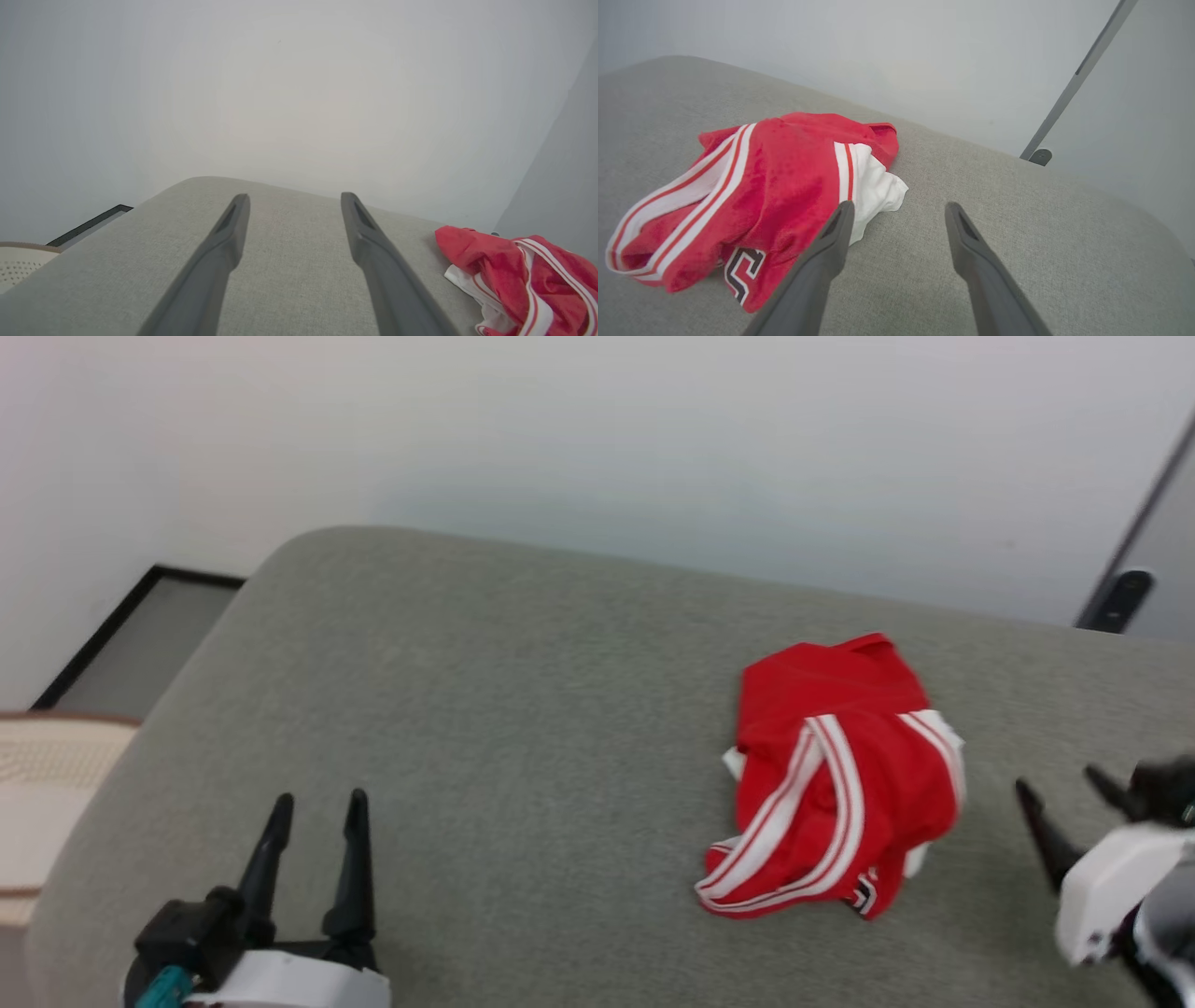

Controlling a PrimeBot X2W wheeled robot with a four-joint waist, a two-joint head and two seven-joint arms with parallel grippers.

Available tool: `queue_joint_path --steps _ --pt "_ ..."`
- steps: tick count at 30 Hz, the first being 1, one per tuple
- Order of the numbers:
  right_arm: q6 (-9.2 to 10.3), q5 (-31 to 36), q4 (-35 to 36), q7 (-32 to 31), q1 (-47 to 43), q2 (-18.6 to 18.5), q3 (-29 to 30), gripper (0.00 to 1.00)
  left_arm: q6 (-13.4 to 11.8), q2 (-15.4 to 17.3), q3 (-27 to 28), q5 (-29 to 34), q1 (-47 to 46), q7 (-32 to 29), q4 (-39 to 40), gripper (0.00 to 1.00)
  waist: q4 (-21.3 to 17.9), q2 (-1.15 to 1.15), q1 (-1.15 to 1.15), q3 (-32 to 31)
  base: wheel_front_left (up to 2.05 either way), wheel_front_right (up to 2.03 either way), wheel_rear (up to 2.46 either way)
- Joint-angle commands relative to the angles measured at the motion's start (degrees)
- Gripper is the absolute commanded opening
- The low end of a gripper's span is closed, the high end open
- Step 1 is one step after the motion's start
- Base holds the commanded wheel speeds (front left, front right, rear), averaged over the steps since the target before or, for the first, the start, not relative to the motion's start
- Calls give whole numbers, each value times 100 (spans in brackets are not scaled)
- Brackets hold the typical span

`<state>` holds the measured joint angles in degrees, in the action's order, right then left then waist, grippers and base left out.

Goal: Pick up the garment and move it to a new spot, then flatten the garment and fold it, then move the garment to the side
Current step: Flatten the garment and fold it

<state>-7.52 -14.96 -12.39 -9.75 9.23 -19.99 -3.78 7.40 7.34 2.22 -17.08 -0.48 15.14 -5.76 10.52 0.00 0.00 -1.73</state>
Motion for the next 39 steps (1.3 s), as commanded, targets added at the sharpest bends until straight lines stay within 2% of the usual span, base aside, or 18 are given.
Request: queue_joint_path --steps 1,6,11,15,21,29,31,32,39 --pt "6 -252 -37 -278 269 -250 -126 100 15 -40 -82 -64 -95 1 -4 100 467 0 0 271 0 0 0" --pt "6 -893 -325 -1233 1003 -881 -444 100 15 -137 -301 -171 -288 2 -51 100 824 0 0 573 0 0 0" --pt "6 -1175 -673 -2078 1521 -1242 -597 100 15 -229 -600 -215 -549 2 2 100 1167 0 0 924 0 0 0" --pt "6 -1400 -935 -2611 1810 -1391 -693 100 15 -295 -732 -231 -777 1 -7 100 1392 0 0 1184 0 0 0" --pt "6 -1617 -1272 -3149 2115 -1390 -786 100 15 -372 -825 -285 -1011 1 -148 100 1624 0 0 1475 0 0 0" --pt "6 -1204 -2087 -3577 2300 -1234 -665 100 15 -427 -982 -360 -1153 1 -287 100 1829 0 0 1598 0 0 0" --pt "6 -1108 -2209 -3571 2365 -1154 -586 16 15 -432 -985 -379 -1176 1 -312 100 1846 0 0 1599 0 0 0" --pt "6 -1064 -2251 -3570 2395 -1122 -548 0 15 -434 -981 -385 -1184 1 -320 100 1849 0 0 1595 0 0 0" --pt "6 -1070 -2211 -3648 2654 -1000 -332 0 15 -438 -841 -382 -1133 1 -392 100 1706 0 0 1472 0 0 0"
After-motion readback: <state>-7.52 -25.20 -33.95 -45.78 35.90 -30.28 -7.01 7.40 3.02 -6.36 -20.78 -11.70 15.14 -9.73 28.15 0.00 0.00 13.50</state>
